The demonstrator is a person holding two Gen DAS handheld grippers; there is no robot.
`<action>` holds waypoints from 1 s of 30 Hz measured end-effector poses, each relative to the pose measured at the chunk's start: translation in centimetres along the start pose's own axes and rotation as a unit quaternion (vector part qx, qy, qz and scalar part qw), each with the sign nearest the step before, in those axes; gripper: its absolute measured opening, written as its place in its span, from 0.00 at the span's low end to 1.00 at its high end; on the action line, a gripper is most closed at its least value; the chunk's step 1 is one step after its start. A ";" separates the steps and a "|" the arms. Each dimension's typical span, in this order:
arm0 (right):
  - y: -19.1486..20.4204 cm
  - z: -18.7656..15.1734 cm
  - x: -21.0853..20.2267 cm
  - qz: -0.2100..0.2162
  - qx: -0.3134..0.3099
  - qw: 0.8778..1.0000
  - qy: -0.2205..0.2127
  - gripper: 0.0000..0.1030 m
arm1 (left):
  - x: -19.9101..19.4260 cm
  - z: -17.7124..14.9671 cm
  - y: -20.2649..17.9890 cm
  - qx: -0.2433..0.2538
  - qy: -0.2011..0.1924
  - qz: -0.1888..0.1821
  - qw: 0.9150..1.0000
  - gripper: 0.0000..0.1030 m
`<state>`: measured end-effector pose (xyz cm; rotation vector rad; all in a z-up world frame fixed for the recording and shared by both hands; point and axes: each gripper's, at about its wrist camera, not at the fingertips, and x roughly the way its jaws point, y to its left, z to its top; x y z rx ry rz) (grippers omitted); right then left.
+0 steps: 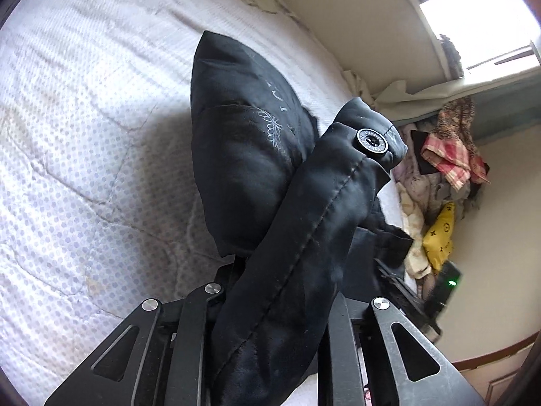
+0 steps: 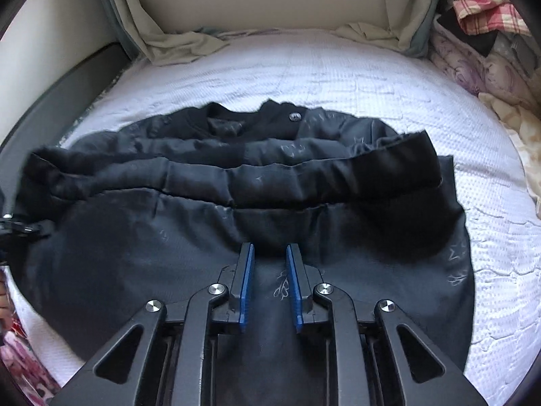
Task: Fold large clothes
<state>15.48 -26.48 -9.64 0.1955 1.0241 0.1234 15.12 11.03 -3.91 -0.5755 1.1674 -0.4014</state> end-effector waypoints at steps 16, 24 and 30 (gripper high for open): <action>-2.2 -0.5 4.5 0.027 0.063 0.998 0.011 0.11 | -2.7 -2.7 -17.4 0.131 -0.018 -0.038 0.991 0.16; -2.4 -1.3 4.3 0.033 0.073 0.997 0.006 0.11 | 3.9 -5.3 -26.6 0.184 0.017 -0.012 0.983 0.16; -5.1 -1.5 3.7 0.093 0.137 0.986 0.022 0.10 | 8.1 -6.2 -28.5 0.186 0.026 0.011 0.982 0.17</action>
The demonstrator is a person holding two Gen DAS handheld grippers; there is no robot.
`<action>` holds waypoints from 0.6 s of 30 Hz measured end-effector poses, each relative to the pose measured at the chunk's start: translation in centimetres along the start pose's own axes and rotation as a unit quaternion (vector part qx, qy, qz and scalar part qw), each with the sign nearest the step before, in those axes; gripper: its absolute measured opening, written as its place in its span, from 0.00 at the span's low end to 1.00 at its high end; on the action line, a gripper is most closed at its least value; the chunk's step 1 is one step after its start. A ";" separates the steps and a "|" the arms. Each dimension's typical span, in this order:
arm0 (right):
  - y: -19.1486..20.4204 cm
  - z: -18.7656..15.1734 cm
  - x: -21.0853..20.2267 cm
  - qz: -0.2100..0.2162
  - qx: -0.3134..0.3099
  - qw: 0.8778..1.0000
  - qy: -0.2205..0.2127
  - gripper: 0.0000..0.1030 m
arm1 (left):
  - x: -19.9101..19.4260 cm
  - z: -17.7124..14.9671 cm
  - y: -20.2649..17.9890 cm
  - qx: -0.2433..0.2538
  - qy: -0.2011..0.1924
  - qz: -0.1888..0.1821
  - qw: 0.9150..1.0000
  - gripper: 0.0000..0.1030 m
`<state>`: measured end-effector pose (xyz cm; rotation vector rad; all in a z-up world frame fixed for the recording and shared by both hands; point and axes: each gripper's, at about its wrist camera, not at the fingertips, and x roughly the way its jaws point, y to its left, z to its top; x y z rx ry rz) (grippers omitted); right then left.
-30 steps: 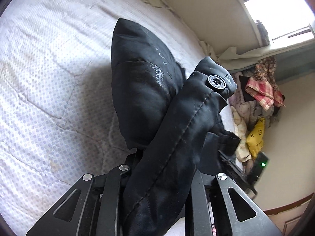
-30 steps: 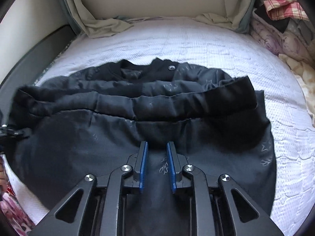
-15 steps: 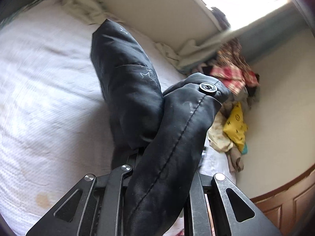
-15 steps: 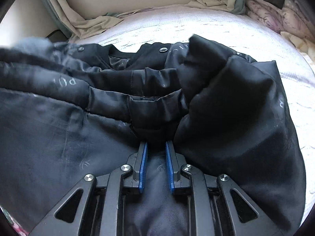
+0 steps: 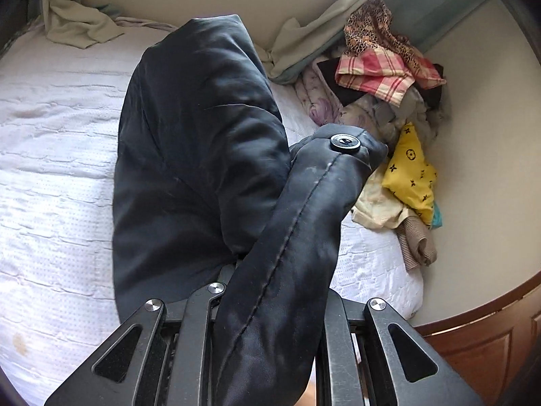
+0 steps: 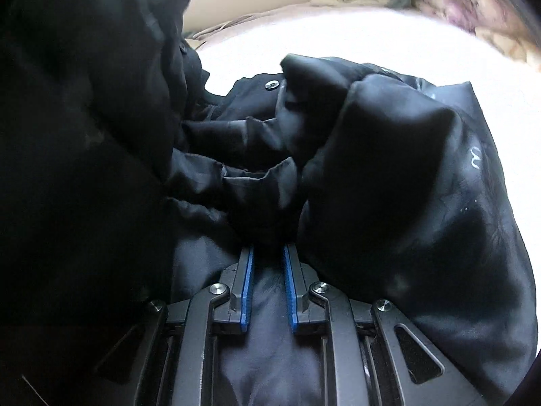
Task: Fold large clothes
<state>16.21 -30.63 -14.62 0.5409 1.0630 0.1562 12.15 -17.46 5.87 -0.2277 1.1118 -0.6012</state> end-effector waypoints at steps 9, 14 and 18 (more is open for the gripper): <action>-5.1 0.4 -5.1 0.068 0.133 0.988 0.044 0.09 | 1.3 0.3 -2.0 -0.005 0.002 0.028 1.000 0.17; -9.2 0.3 -10.1 0.101 0.204 0.974 0.000 0.12 | 3.8 -0.6 -3.3 -0.006 0.018 0.037 0.999 0.17; -13.3 -0.1 -14.4 0.132 0.260 0.955 -0.059 0.13 | 5.8 -1.8 -4.8 0.003 0.027 0.050 0.998 0.18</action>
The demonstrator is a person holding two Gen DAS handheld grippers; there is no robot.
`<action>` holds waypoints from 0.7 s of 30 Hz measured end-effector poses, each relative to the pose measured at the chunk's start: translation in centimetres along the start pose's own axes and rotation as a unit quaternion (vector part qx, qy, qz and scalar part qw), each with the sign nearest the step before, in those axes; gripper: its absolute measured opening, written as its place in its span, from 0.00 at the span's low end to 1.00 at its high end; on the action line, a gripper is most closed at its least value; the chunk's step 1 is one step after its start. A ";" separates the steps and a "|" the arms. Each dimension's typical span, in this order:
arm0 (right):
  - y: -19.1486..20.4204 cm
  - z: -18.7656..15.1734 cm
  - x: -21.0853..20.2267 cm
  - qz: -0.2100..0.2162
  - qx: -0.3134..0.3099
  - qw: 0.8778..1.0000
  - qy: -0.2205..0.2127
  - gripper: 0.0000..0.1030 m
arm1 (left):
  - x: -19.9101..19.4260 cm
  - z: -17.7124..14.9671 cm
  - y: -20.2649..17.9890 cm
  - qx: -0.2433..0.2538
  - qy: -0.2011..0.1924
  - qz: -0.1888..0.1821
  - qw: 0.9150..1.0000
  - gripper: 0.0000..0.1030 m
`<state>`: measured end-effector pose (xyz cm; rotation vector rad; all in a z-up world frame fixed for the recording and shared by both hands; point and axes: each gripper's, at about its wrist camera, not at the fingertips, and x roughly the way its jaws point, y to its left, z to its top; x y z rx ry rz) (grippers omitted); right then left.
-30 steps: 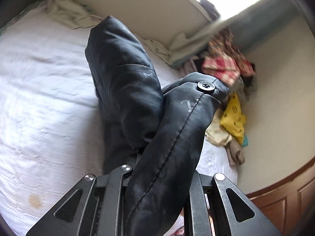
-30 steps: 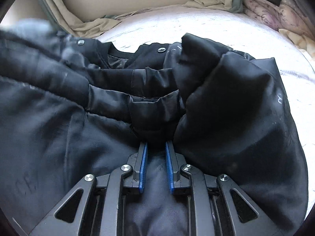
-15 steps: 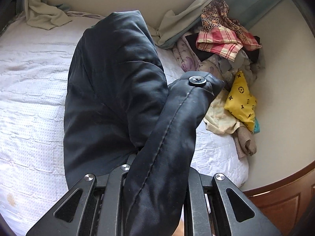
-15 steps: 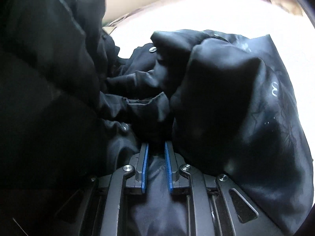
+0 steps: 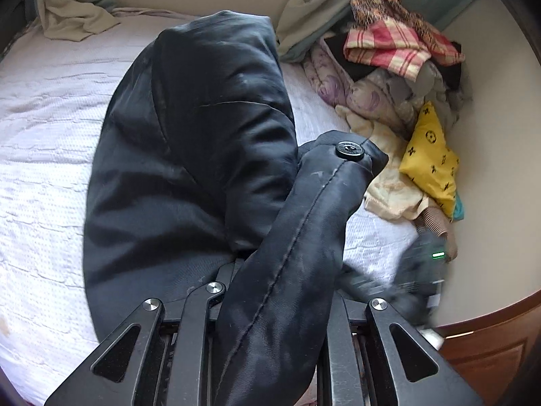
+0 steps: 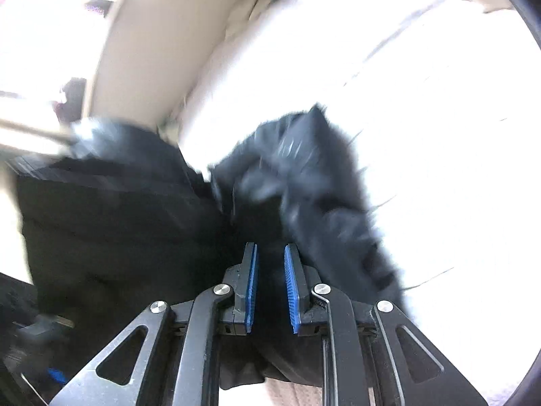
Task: Fold large clothes
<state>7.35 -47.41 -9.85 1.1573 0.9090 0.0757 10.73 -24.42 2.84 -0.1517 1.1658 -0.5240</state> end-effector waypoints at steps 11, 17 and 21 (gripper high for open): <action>1.1 0.8 -4.5 0.114 -0.022 0.993 -0.027 0.46 | 4.9 -3.1 -2.1 0.047 0.011 0.032 0.998 0.21; 3.3 0.4 -1.2 0.109 -0.070 0.991 0.023 0.50 | 4.9 -3.6 -1.6 0.062 0.008 0.023 0.998 0.23; 3.8 1.1 0.6 0.082 -0.084 0.992 0.040 0.57 | 4.9 -3.9 -1.5 0.075 0.009 0.020 0.997 0.25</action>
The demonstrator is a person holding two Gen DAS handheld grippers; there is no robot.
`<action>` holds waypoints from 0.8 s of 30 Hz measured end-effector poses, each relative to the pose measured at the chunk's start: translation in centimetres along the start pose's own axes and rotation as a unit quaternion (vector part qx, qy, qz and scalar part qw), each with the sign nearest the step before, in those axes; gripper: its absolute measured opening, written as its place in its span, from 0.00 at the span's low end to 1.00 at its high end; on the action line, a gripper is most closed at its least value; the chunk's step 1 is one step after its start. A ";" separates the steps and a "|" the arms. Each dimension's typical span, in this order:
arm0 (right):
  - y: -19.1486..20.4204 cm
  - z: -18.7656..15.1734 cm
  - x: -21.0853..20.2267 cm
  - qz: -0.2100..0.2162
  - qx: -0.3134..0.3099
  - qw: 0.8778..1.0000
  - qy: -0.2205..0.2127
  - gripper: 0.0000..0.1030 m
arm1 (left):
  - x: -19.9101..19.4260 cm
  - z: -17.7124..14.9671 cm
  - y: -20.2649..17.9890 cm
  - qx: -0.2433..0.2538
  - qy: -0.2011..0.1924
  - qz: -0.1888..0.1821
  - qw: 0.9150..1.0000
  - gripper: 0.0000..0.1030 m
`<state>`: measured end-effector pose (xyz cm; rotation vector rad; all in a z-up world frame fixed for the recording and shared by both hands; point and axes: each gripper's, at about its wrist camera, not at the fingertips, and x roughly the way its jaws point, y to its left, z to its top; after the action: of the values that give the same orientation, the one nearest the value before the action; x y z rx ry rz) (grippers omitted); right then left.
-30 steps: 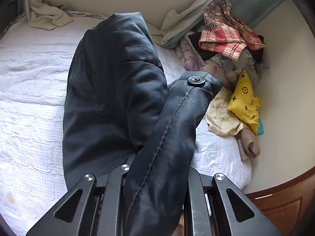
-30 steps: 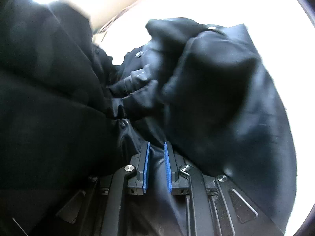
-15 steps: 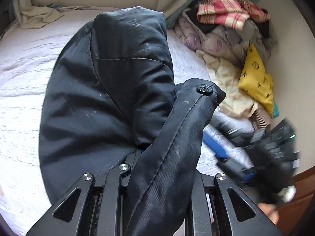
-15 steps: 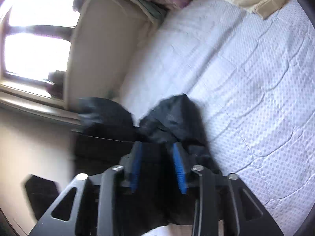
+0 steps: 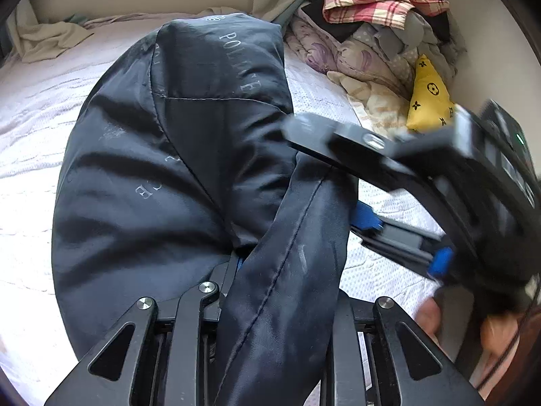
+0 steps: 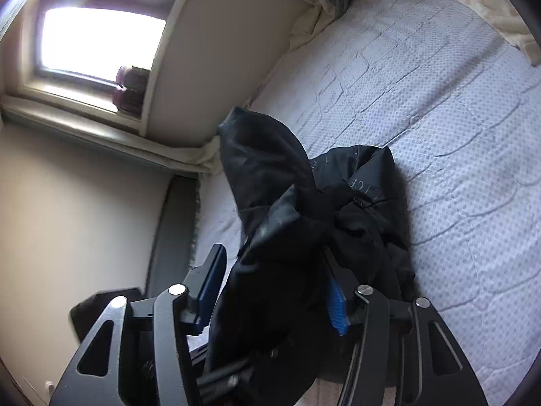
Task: Fold large clothes
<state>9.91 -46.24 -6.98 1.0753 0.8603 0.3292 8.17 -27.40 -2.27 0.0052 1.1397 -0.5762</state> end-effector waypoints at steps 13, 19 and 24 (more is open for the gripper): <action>-1.0 0.8 6.6 -0.060 -0.019 0.995 0.073 0.40 | 0.7 -0.2 -0.1 0.019 0.013 -0.015 1.000 0.34; -0.7 0.8 7.0 -0.056 -0.034 0.996 0.067 0.27 | -2.0 -0.2 -0.6 0.051 0.024 -0.038 0.998 0.42; -0.3 1.0 6.2 -0.056 -0.038 0.996 0.057 0.24 | -7.5 -1.4 0.3 0.086 -0.011 -0.066 0.994 0.47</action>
<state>14.53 -43.17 -9.87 0.9419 0.9981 0.3293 4.92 -23.47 3.45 0.0725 1.0710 -0.7885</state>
